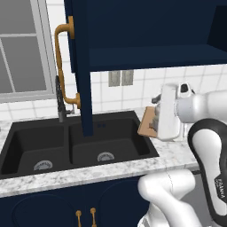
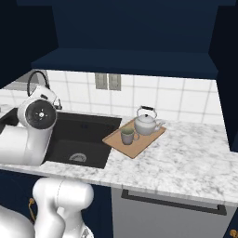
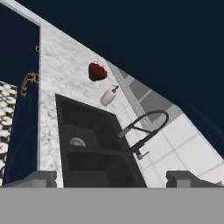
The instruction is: Pick the kettle from the counter and place it on the tray. Then pick the mug from the cabinet and place it on the tray. Then close the cabinet doors.
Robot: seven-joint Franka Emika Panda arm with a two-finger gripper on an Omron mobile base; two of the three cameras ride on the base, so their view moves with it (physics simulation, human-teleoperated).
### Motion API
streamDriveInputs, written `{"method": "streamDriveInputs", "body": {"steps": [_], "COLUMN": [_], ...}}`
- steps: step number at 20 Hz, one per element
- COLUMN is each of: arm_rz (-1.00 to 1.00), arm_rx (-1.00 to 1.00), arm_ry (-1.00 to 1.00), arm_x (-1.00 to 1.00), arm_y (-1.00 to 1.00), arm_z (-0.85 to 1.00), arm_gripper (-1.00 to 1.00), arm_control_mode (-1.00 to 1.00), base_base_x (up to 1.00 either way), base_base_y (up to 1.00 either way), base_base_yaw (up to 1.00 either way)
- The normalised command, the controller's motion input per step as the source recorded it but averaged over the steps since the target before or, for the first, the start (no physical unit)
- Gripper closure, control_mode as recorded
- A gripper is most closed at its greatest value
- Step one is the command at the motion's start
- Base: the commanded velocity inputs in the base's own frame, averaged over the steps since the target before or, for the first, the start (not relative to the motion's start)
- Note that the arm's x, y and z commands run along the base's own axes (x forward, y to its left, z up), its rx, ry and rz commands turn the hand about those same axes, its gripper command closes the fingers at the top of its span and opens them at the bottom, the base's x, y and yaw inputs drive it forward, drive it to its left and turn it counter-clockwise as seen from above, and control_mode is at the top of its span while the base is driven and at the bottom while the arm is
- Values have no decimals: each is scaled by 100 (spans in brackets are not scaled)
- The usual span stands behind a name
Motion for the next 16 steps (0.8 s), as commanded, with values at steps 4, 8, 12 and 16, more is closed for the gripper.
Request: {"method": "streamDriveInputs", "body": {"steps": [4, 8, 12, 16], "arm_rz": [43, 23, 14, 8], "arm_rx": [0, 0, -3, -3], "arm_ry": [-6, -15, -44, -41], "arm_x": [-28, -31, -46, -45], "arm_y": [59, 67, 62, 39], "arm_z": [12, 18, 21, 35], "arm_gripper": [-100, -100, -100, -100], "arm_control_mode": [-100, -100, -100, -100], "base_base_x": [0, 0, 0, 0], "base_base_y": [0, 0, 0, 0], "base_base_yaw": [0, 0, 0, 0]}}
